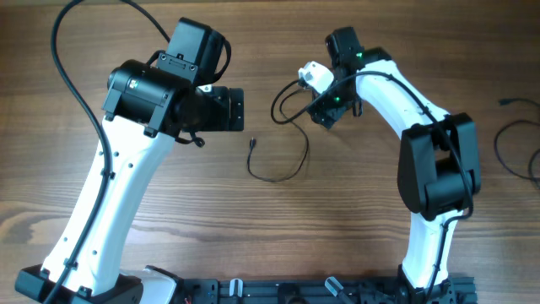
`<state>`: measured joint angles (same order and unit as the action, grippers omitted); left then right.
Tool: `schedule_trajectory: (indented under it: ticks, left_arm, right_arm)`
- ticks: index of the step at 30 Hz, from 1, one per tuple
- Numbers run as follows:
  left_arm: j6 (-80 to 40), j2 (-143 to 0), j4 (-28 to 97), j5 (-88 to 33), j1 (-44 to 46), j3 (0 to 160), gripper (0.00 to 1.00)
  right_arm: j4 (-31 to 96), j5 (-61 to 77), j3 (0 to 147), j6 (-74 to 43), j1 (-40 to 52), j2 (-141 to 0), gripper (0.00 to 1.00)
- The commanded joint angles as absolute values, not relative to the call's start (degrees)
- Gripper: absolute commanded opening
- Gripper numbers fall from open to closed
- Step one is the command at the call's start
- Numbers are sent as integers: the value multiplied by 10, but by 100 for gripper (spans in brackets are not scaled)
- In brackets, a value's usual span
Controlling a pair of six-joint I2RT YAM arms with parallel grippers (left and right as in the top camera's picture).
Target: Untangle cables
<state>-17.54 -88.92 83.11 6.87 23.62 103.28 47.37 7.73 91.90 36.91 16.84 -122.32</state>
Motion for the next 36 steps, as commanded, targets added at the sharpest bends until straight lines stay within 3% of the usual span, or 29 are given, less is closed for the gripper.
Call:
schedule_trajectory:
  ticks: [1,2,3,4,6,10,14,17,20,23,25,29,32,36]
  left_arm:
    - [-168,-886,829,53,239,1031,100]
    - [-168,-886,829,53,239,1031,100]
    - [-168,-886,828,53,239,1031,100]
    - [-168,-886,827,51,239,1031,100]
    - [-168,-886,827,43,239,1031,100]
    - [-167,-886,822,43,239,1031,100]
    - [-168,-886,821,43,239,1031,100]
    - [-168,-886,816,35,239,1031,100]
    - [-167,-886,811,34,239,1031,100]
    - [-167,-886,803,34,239,1031,100]
    - [-167,-886,796,26,239,1031,100]
    - [-167,-886,787,11,239,1031,100]
    - [-168,-886,785,-1,239,1031,100]
    - [-168,-886,785,-6,239,1031,100]
  right_arm:
    - [445,91,879,375,173,-1227,77]
    - [441,93,874,375,173,-1227,70]
    - [440,95,873,375,173,-1227,49]
    - [439,95,873,370,173,-1227,20]
    - [435,95,873,347,173,-1227,4]
    - [476,77,908,282,173,-1183,4]
    - [477,-45,997,236,173,-1040,4]
    - [394,-209,1031,236,156,-929,4]
    - [303,-250,1035,204,58,-844,4]
    - [274,-175,1035,77,-153,-797,4]
    - [284,-116,1034,-1,-267,-797,4]
    - [420,-102,1034,-300,-449,-837,4]
    - [517,-102,1016,-479,-522,-890,4]
    - [532,-94,992,-509,-541,-986,4]
